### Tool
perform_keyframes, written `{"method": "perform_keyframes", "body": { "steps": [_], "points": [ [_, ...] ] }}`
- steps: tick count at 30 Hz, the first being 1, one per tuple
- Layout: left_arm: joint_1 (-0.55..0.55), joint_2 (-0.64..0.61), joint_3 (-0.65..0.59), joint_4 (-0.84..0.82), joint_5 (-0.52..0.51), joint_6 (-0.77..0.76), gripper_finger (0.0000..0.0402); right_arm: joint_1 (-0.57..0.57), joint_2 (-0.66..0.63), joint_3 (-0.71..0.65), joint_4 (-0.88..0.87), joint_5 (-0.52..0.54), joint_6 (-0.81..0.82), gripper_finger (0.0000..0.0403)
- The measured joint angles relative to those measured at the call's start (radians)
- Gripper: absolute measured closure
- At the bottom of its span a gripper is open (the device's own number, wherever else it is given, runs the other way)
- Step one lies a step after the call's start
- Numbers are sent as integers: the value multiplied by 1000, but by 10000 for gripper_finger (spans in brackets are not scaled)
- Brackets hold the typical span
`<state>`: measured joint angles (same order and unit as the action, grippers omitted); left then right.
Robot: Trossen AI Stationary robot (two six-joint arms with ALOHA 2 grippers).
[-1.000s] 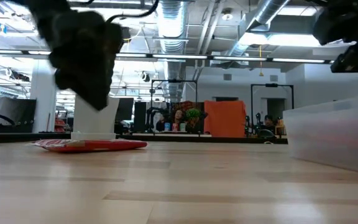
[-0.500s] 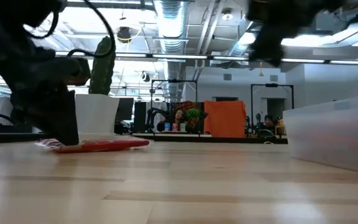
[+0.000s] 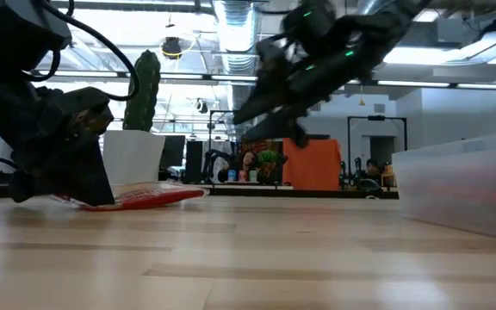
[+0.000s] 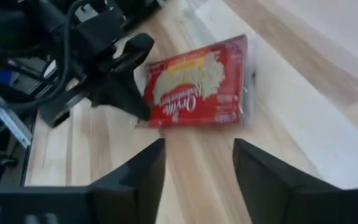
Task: Sort popcorn bags into baskets
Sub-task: Put the popcorn bag into the transparent bin
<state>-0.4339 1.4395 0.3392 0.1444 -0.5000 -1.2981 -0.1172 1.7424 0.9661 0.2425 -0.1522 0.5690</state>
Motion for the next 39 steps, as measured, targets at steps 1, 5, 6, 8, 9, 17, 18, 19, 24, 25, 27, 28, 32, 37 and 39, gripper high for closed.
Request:
{"method": "perform_keyframes", "body": {
  "steps": [1, 5, 6, 8, 9, 17, 18, 19, 24, 25, 27, 28, 32, 37, 39],
  "points": [
    [0, 0, -1, 1, 3, 1, 401, -7, 35, 31, 1, -9, 2, 187],
    [0, 0, -2, 4, 12, 4, 401, -28, 157, 159, -18, 2, 18, 153],
    [0, 0, -3, 7, 14, 4, 401, -34, 187, 192, -23, 4, 18, 150],
    [0, 1, -3, 9, 15, 5, 401, -44, 245, 259, -37, 4, 11, 149],
    [1, 0, -3, 9, 16, 5, 401, -50, 271, 296, -55, 4, 9, 150],
    [1, 1, -3, 3, 23, 2, 401, -77, 463, 548, -219, -40, -19, 162],
    [1, 1, -3, 3, 23, 1, 401, -77, 484, 576, -243, -47, -28, 162],
    [1, 1, -3, 3, 23, 1, 401, -76, 501, 599, -254, -58, -39, 162],
    [1, 2, -4, 2, 23, 2, 401, -75, 563, 669, -296, -153, -49, 163],
    [1, 2, -4, 0, 22, 2, 401, -75, 571, 678, -295, -166, -47, 163],
    [1, 2, -4, -2, 21, 2, 401, -71, 579, 680, -295, -168, -47, 163],
    [1, 2, -4, -3, 20, 1, 401, -69, 583, 682, -291, -168, -47, 163],
    [2, 2, -4, -11, 12, 1, 401, -69, 584, 682, -346, -182, -65, 169],
    [2, 2, -4, -18, 7, 1, 401, -86, 567, 681, -415, -192, -122, 193],
    [3, 2, -4, -24, 2, 4, 401, -101, 551, 679, -420, -191, -120, 199]
  ]
}}
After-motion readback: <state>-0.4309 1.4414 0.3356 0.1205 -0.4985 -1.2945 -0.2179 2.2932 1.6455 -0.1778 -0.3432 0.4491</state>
